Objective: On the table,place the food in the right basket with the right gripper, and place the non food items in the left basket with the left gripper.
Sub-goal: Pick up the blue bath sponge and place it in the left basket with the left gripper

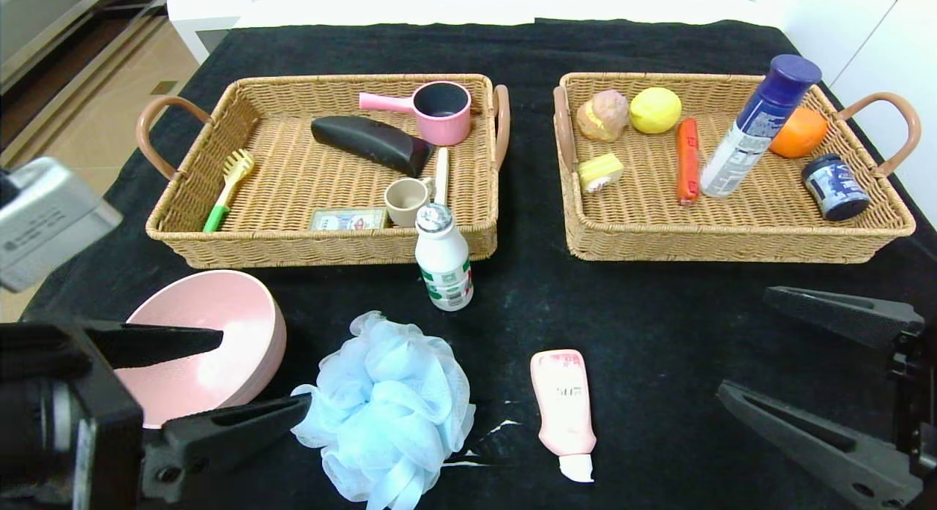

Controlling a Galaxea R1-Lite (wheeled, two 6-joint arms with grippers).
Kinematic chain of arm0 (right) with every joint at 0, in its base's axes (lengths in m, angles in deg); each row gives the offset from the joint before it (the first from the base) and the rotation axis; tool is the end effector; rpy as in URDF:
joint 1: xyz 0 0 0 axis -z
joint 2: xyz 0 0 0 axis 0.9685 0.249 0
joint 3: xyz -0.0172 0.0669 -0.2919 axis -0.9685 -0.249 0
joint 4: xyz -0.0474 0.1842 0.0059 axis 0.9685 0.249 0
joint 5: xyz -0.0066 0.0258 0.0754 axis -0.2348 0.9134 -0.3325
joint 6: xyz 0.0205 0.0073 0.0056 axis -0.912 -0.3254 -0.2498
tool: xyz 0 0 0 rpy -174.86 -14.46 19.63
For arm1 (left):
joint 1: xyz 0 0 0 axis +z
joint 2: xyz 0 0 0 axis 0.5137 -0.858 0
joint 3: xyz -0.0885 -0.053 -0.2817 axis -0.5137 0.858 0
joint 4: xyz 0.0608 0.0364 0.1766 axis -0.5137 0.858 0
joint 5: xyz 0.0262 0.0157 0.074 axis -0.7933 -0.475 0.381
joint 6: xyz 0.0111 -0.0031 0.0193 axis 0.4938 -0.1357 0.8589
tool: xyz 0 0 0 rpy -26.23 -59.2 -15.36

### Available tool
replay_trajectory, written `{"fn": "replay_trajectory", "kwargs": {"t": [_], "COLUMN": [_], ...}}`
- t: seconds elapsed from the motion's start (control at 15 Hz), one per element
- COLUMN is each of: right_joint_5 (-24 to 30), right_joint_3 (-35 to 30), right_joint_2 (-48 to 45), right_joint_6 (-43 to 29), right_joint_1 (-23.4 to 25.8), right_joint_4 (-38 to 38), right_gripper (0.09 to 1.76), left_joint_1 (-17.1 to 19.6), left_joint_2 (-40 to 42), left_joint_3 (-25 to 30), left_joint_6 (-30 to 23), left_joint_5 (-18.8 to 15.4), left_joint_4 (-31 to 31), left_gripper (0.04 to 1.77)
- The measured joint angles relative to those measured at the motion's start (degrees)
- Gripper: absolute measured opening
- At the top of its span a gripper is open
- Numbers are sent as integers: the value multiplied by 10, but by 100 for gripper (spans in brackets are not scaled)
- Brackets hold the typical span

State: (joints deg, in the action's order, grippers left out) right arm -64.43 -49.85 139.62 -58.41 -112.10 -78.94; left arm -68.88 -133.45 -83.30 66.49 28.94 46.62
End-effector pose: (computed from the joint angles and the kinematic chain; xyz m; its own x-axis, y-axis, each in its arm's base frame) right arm 0.1199 0.0938 0.2281 0.6852 0.7281 -0.0190 -0.7254 0.6799 -0.1075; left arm 0.1095 -0.0820 0.2775 0.7603 -0.4339 -0.4834 0.5125 0.8579 0.0359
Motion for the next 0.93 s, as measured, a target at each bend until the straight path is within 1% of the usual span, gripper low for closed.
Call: {"fn": "replay_trajectory", "kwargs": {"t": [0.07,0.2,0.33,0.47,0.53,0.73,0.93], "right_joint_5": [0,0,0,1,1,1,1], "right_joint_3": [1,3,6,9,10,10,9], "right_joint_2": [-1,-8,-18,-24,-26,-29,-28], "right_joint_6": [0,0,0,-1,-1,-1,-1], "right_joint_1": [0,0,0,0,0,1,0], "right_joint_4": [0,0,0,0,0,2,4], "right_gripper": [170,170,170,170,170,170,170], "left_joint_1": [-9,-29,-45,-63,-72,-85,-89], "left_joint_2": [-12,-28,-45,-64,-74,-95,-112], "left_joint_3": [-4,-7,-9,-15,-20,-25,-24], "left_joint_6": [-1,-2,1,3,3,4,2], "left_joint_5": [5,3,14,46,58,59,59], "left_joint_4": [2,4,9,41,46,47,46], "left_gripper": [172,172,172,172,172,172,172]}}
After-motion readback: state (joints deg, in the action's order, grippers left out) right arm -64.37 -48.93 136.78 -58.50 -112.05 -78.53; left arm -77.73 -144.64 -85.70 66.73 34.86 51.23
